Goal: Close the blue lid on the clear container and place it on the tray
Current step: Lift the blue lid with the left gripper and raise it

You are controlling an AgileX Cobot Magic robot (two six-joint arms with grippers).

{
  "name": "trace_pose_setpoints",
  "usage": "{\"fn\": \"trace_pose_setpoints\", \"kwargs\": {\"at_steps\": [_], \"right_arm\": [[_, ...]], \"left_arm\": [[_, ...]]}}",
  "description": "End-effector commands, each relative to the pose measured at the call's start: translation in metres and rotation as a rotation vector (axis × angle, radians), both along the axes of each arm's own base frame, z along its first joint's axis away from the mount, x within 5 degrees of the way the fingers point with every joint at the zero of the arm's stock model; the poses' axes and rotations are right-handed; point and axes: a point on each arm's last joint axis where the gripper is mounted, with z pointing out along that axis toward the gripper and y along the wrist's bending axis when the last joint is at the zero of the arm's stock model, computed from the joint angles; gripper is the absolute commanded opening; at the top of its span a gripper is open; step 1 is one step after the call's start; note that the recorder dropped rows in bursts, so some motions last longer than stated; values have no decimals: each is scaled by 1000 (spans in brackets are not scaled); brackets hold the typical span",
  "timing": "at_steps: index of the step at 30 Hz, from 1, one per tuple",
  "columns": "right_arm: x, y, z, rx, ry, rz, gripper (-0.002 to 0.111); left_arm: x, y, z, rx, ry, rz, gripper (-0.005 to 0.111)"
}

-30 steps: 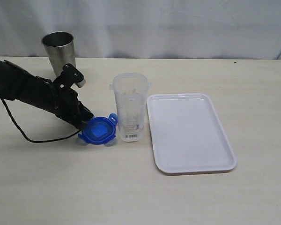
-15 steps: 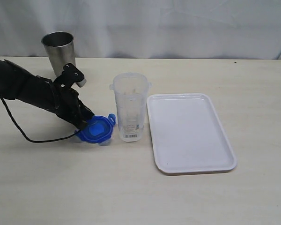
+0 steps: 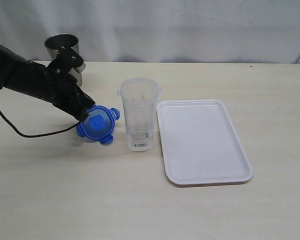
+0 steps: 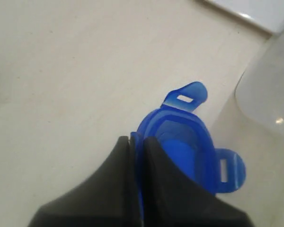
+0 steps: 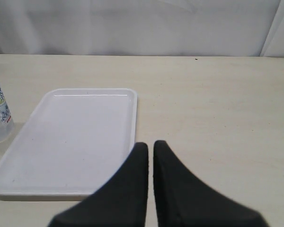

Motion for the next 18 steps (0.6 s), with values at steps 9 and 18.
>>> {"fn": "trace_pose_setpoints", "kwargs": {"at_steps": [9,18], "right_arm": [[0,0,-1,-5,-1,-5,5],[0,0,-1,-5,-1,-5,5]], "left_arm": [[-7,5,63,-16,-159,49,0],[-10,12,100,7,-308,120,0]]}}
